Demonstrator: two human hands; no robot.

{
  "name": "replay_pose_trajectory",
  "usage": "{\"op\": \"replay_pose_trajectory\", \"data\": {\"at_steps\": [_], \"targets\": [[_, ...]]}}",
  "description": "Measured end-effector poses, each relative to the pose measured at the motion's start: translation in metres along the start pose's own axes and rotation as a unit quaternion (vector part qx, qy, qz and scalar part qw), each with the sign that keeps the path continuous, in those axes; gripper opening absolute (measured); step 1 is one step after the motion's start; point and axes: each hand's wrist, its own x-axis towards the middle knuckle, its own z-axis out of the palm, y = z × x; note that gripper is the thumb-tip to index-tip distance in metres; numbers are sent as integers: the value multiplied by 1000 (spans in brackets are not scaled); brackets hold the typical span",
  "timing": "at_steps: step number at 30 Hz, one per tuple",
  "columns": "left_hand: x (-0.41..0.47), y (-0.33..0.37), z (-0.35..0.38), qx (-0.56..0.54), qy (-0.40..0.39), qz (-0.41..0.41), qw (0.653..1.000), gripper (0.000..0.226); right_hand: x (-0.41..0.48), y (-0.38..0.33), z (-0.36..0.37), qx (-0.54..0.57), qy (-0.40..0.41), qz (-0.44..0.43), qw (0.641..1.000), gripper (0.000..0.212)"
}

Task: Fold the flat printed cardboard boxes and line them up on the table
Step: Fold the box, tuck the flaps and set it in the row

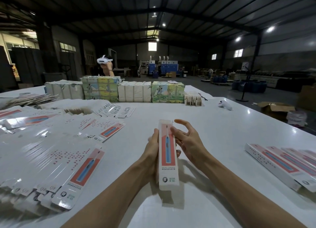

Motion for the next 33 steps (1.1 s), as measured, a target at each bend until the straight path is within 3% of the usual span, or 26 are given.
{"op": "replay_pose_trajectory", "data": {"at_steps": [2, 5, 7, 9, 12, 16, 20, 25, 30, 33], "targets": [[2, 1, 2, 35, 28, 76, 996, 37, 1, -1, 0, -7, -1, -8, 1000, 58], [5, -1, 0, 109, 38, 187, 975, 37, 1, -2, 1, -13, 7, -14, 1000, 57], [5, -2, -1, 125, 33, 210, 969, 34, 0, -3, 1, -13, 11, -16, 1000, 57], [3, 1, 2, 116, 16, 181, 976, 42, 0, -5, 1, -24, 17, -17, 999, 59], [0, 4, 12, 119, -41, 122, 985, 78, 1, -6, -1, -47, 31, -17, 998, 58], [1, 3, 10, 235, -53, 141, 960, 114, 1, -6, -7, -22, 23, -9, 999, 44], [0, 4, 7, 259, -49, 126, 956, 108, 0, -4, -10, -44, 7, -13, 999, 34], [1, 3, 4, 237, -46, 100, 965, 95, 2, -5, -10, -47, -10, -6, 999, 38], [-1, 5, 3, 237, -62, 91, 965, 98, 9, -3, -7, -3, 64, 7, 998, 31], [-6, 5, 3, 268, -78, 87, 956, 93, 10, -1, -15, -30, 57, 9, 998, 23]]}}
